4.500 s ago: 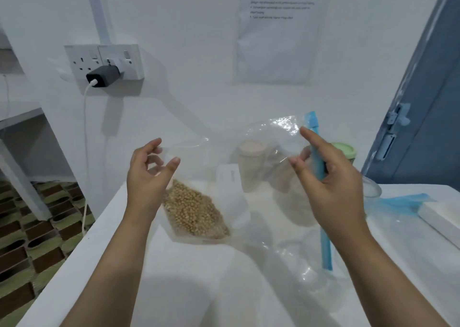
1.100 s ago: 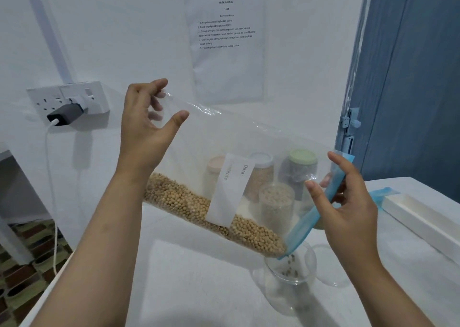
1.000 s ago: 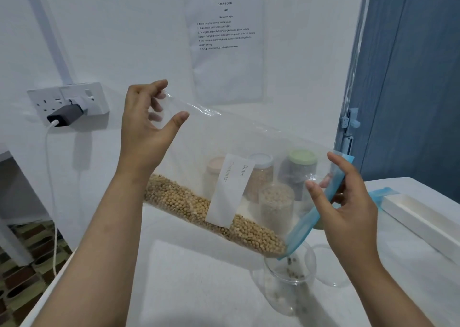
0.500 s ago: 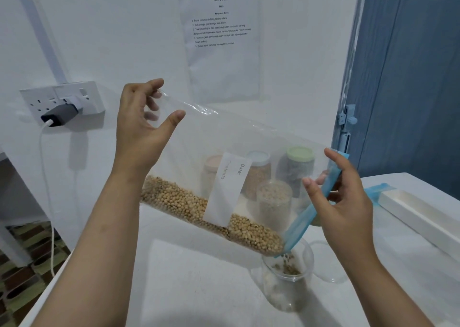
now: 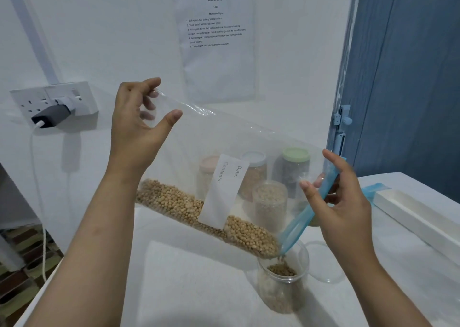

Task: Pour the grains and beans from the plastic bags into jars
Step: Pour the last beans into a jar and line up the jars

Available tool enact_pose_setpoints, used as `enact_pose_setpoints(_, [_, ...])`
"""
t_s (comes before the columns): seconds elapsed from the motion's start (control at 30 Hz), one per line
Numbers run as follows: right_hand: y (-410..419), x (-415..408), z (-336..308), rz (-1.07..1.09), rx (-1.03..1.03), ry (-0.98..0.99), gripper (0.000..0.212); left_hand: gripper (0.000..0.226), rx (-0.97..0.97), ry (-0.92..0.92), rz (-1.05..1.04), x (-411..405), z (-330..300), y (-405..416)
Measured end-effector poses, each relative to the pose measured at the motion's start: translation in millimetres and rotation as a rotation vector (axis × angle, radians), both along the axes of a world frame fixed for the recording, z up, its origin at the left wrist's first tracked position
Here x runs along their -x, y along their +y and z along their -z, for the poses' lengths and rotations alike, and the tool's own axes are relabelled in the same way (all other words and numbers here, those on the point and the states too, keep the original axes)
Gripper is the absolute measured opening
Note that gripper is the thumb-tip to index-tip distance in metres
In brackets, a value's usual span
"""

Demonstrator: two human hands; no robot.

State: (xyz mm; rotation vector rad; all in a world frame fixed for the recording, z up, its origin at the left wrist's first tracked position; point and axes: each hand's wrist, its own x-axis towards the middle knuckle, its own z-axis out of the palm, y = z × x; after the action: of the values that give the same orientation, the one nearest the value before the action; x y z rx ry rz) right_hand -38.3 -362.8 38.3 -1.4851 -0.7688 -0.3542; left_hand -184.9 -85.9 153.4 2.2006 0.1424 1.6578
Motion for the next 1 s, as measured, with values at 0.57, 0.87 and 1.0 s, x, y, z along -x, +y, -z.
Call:
enact_pose_setpoints(0.57, [-5.1, 1.3, 0.7, 0.004, 0.023, 0.009, 0.052, 0.053, -0.007, 0.006, 0.003, 0.0, -2.2, -4.9])
enact_pose_setpoints(0.87, [-6.5, 0.7, 3.2, -0.007, 0.022, 0.011, 0.052, 0.053, -0.002, 0.012, 0.015, 1.0, -2.5, -6.8])
enact_pose_setpoints(1.0, [-6.6, -1.2, 4.9, 0.001, 0.033, 0.000, 0.052, 0.052, -0.001, 0.010, 0.016, 1.7, -2.6, -6.9])
